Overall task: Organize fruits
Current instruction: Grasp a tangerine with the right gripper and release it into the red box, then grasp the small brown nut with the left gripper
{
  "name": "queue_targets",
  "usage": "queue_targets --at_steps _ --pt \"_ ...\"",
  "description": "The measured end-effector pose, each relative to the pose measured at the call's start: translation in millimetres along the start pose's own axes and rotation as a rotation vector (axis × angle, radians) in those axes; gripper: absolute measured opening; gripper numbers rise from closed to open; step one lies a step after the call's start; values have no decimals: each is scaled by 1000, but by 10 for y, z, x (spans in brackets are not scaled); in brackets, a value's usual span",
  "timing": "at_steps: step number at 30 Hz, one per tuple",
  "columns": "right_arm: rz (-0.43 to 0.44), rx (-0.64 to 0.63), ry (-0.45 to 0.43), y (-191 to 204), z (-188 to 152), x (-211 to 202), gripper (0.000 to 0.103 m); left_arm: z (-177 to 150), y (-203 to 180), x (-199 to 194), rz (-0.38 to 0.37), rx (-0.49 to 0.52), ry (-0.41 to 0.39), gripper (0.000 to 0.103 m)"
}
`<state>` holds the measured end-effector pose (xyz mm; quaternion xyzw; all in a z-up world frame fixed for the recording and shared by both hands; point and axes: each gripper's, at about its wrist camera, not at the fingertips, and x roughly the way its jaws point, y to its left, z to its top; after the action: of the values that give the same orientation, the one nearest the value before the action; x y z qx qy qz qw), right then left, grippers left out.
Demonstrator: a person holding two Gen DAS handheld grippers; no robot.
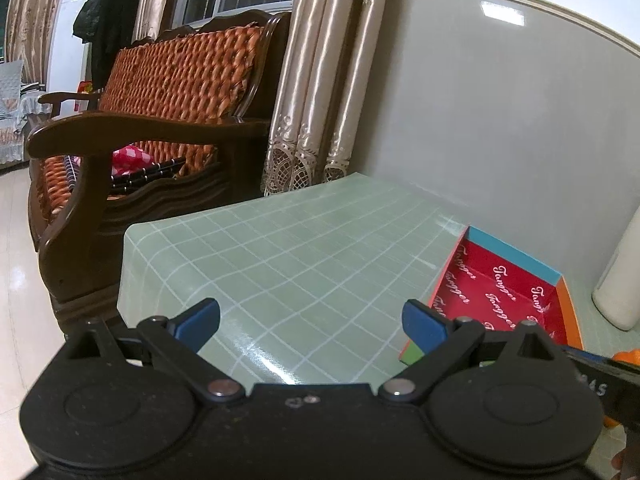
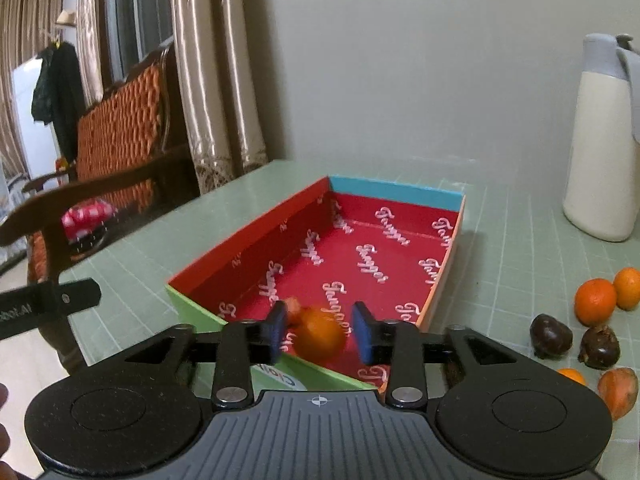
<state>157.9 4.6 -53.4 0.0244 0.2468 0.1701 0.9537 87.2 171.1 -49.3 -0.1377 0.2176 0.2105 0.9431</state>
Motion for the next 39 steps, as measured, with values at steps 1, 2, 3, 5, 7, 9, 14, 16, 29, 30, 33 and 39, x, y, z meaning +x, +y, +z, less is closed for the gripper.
queue_targets --at_steps 1,2,3,5,7,9,14,16,29,30,33,39 --pt "-6 6 -14 -9 11 -38 81 1 -3 0 -2 -2 1 92" --pt "4 7 -38 -18 20 -88 84 2 -10 2 -3 -1 2 92" --pt "12 1 -62 -21 36 -161 84 1 -19 4 -4 1 2 92" --pt "3 -14 -92 -22 71 -289 84 -1 -50 -3 -7 13 -3 92" --pt "-11 -11 -124 -93 76 -467 88 -12 -87 -14 -9 30 -10 92" --pt "-54 16 -162 -217 52 -670 103 -25 -139 -34 -19 52 -20 92" --pt "-215 69 -247 -599 -94 -1140 103 -94 -358 -117 -62 137 -64 92" --pt "-298 101 -263 -780 -169 -1282 103 -130 -465 -156 -93 170 -79 92" --pt "-748 314 -346 -1571 -713 -1737 103 -669 -1425 -591 -474 483 -162 91" --pt "-766 311 -352 -1596 -724 -1764 103 -716 -1501 -605 -496 502 -155 91" --pt "-798 332 -364 -1671 -745 -1825 103 -870 -1719 -635 -532 554 -134 90" --pt "-900 415 -408 -1809 -879 -2068 103 -1093 -2017 -586 -562 632 -79 84"
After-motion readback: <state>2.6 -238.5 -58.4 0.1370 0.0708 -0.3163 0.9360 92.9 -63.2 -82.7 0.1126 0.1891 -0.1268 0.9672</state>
